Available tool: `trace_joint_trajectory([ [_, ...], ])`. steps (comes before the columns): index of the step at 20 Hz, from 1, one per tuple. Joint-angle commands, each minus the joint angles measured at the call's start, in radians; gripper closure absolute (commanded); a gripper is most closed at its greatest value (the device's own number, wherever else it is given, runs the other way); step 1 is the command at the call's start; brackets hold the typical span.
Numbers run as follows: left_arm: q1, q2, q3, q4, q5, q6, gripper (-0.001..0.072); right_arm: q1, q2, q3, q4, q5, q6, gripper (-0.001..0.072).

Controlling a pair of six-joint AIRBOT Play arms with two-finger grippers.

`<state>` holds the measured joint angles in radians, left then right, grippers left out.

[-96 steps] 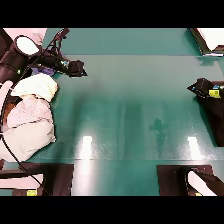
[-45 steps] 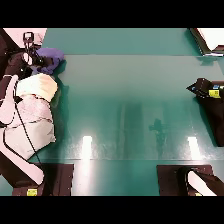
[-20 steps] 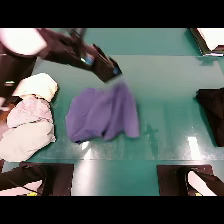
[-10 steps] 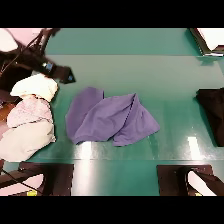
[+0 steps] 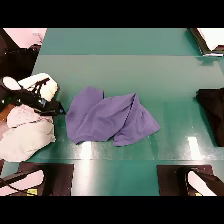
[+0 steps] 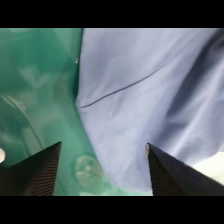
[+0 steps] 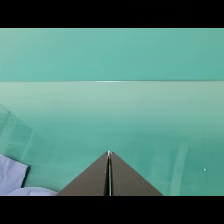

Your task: Fold the shirts.

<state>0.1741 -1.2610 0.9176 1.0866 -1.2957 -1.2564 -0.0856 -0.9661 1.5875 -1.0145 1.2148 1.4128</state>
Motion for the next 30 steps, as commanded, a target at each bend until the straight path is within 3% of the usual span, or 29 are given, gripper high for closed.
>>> trace_joint_trajectory([
  [1, 0.022, 0.001, -0.105, -0.031, 0.093, 0.034, 0.0102, 0.000, -0.001, 0.000, 0.000, -0.001, 0.000, 0.0698],
  [7, -0.046, -0.001, -0.137, -0.150, 0.247, 0.078, 0.0102, 0.001, 0.000, 0.000, 0.002, 0.001, 0.000, 0.0697],
  [12, -0.075, -0.011, -0.137, -0.146, 0.265, 0.026, 0.0103, 0.001, 0.000, 0.000, 0.001, 0.025, 0.000, 0.0697],
  [13, -0.075, -0.011, -0.137, -0.146, 0.262, 0.025, 0.0130, 0.000, 0.000, 0.000, 0.001, 0.037, 0.000, 0.0698],
  [14, -0.075, -0.011, -0.137, -0.150, 0.259, 0.026, 0.0445, 0.000, 0.000, -0.001, 0.000, 0.050, 0.000, 0.0697],
  [15, -0.075, -0.010, -0.136, -0.155, 0.259, 0.026, 0.0675, 0.000, 0.000, -0.001, -0.002, 0.061, 0.000, 0.0697],
  [18, -0.074, 0.001, -0.068, -0.152, 0.227, 0.015, 0.0684, 0.001, 0.002, -0.069, 0.000, 0.122, 0.000, 0.0697],
  [21, -0.074, 0.025, 0.083, -0.151, 0.162, 0.016, 0.0683, 0.000, 0.002, -0.286, -0.001, 0.219, -0.004, 0.0678],
  [23, -0.074, 0.030, 0.174, -0.152, 0.129, 0.016, 0.0683, -0.001, -0.001, -0.497, -0.004, 0.202, -0.057, 0.0243],
  [24, -0.074, 0.030, 0.210, -0.152, 0.113, 0.016, 0.0683, -0.003, -0.013, -0.602, -0.005, 0.183, -0.072, 0.0220],
  [26, -0.074, 0.030, 0.249, -0.152, 0.091, 0.015, 0.0683, 0.000, -0.060, -0.775, 0.008, 0.126, -0.122, 0.0239],
  [27, -0.074, 0.030, 0.252, -0.152, 0.090, 0.015, 0.0683, 0.011, -0.093, -0.833, 0.034, 0.097, -0.163, 0.0269],
  [30, -0.074, 0.030, 0.251, -0.152, 0.087, 0.015, 0.0683, 0.069, -0.215, -0.913, 0.121, 0.026, -0.245, 0.0269],
])
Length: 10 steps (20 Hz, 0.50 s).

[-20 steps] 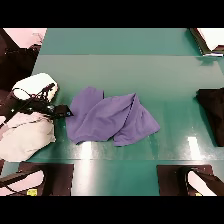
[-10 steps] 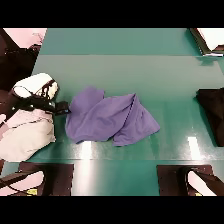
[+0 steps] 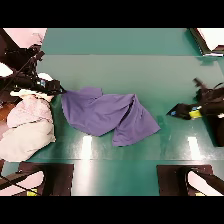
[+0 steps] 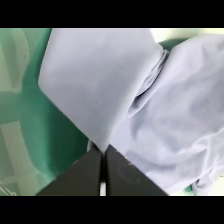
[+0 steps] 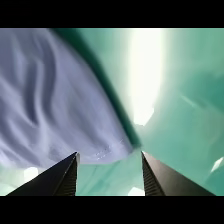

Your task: Fold the shirts.

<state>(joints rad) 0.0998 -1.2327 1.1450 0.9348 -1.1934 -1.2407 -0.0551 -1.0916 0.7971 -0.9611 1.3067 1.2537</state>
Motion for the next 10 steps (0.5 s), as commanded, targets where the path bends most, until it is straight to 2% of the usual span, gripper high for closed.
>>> trace_joint_trajectory([
  [1, 0.000, 0.002, 0.024, 0.000, -0.017, 0.000, 0.0683, 0.067, -0.132, -0.122, 0.079, -0.074, -0.092, 0.0270],
  [4, 0.000, 0.002, 0.024, 0.000, -0.019, 0.000, 0.0683, 0.143, -0.230, -0.076, 0.071, -0.077, -0.093, 0.0291],
  [6, 0.000, 0.002, 0.024, 0.000, -0.023, 0.000, 0.0683, 0.173, -0.266, -0.040, 0.068, -0.077, -0.093, 0.0444],
  [7, 0.000, 0.002, 0.024, 0.000, -0.023, 0.000, 0.0683, 0.179, -0.274, -0.023, 0.068, -0.078, -0.095, 0.0554],
  [8, 0.000, 0.002, 0.024, 0.000, -0.025, 0.000, 0.0683, 0.179, -0.274, -0.003, 0.058, -0.079, -0.096, 0.0699],
  [10, 0.001, 0.002, 0.029, 0.001, -0.029, 0.000, 0.0683, 0.178, -0.244, 0.046, -0.008, -0.086, -0.091, 0.0699],
])
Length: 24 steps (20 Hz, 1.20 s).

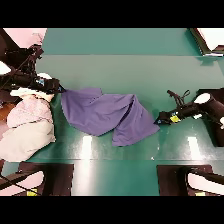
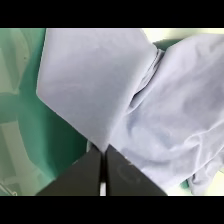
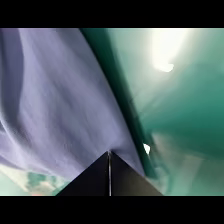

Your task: Fold the shirts.

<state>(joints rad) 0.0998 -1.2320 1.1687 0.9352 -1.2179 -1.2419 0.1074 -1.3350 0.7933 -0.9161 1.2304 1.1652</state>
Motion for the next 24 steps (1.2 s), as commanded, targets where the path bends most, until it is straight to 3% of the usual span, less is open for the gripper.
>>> trace_joint_trajectory([
  [1, 0.001, 0.001, 0.025, 0.015, -0.009, 0.001, 0.0683, 0.015, 0.027, 0.084, -0.105, -0.008, 0.018, 0.0700],
  [3, 0.000, 0.001, 0.107, 0.032, -0.025, 0.000, 0.0683, 0.015, 0.105, 0.176, -0.224, -0.012, 0.073, 0.0700],
  [6, 0.000, 0.001, 0.217, 0.029, -0.054, 0.000, 0.0683, 0.015, 0.148, 0.233, -0.246, 0.068, 0.075, 0.0683],
  [8, 0.000, 0.000, 0.223, 0.032, -0.066, 0.000, 0.0683, 0.015, 0.107, 0.188, -0.248, 0.114, 0.074, 0.0284],
  [9, 0.000, 0.000, 0.221, 0.032, -0.079, 0.000, 0.0683, 0.015, 0.078, 0.155, -0.232, 0.116, 0.074, 0.0268],
  [14, 0.000, 0.000, 0.220, 0.032, -0.094, 0.000, 0.0683, 0.018, -0.058, 0.043, -0.089, 0.080, 0.019, 0.0284],
  [16, 0.000, 0.000, 0.220, 0.032, -0.093, 0.000, 0.0683, 0.018, -0.076, 0.041, -0.061, 0.073, 0.010, 0.0387],
  [19, 0.000, 0.000, 0.220, 0.032, -0.091, 0.000, 0.0683, 0.018, -0.077, 0.041, -0.052, 0.059, 0.003, 0.0408],
  [20, 0.000, 0.000, 0.220, 0.032, -0.092, 0.000, 0.0683, 0.018, -0.077, 0.041, -0.052, 0.055, 0.003, 0.0456],
  [21, 0.000, 0.000, 0.220, 0.032, -0.092, 0.000, 0.0683, 0.018, -0.077, 0.042, -0.051, 0.051, -0.020, 0.0684],
  [24, 0.001, 0.001, 0.230, 0.039, -0.091, 0.000, 0.0683, 0.006, -0.040, 0.063, -0.058, 0.016, -0.029, 0.0700],
])
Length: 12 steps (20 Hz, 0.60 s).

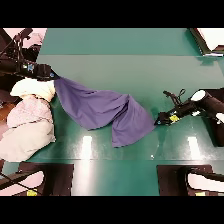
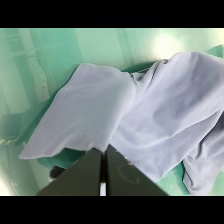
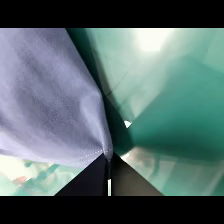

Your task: Fold the shirts.

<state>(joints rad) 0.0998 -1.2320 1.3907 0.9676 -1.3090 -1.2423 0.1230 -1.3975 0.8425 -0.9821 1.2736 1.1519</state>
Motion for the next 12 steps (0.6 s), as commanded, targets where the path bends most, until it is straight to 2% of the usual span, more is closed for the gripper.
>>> trace_joint_trajectory([
  [1, 0.001, 0.001, 0.032, 0.024, 0.000, 0.000, 0.0684, -0.032, 0.057, 0.054, 0.008, -0.026, -0.014, 0.0700],
  [4, 0.001, 0.002, 0.211, 0.045, -0.001, -0.010, 0.0683, -0.127, 0.194, 0.253, -0.045, -0.026, 0.045, 0.0700],
  [7, 0.000, 0.002, 0.454, 0.035, -0.001, -0.036, 0.0683, -0.228, 0.314, 0.510, -0.044, -0.032, 0.051, 0.0701],
  [10, 0.000, 0.002, 0.684, -0.024, 0.001, -0.041, 0.0683, -0.294, 0.388, 0.720, -0.039, -0.056, 0.053, 0.0701],
  [12, 0.000, 0.026, 0.749, -0.102, 0.042, -0.041, 0.0683, -0.324, 0.427, 0.818, -0.039, -0.084, 0.055, 0.0701],
])
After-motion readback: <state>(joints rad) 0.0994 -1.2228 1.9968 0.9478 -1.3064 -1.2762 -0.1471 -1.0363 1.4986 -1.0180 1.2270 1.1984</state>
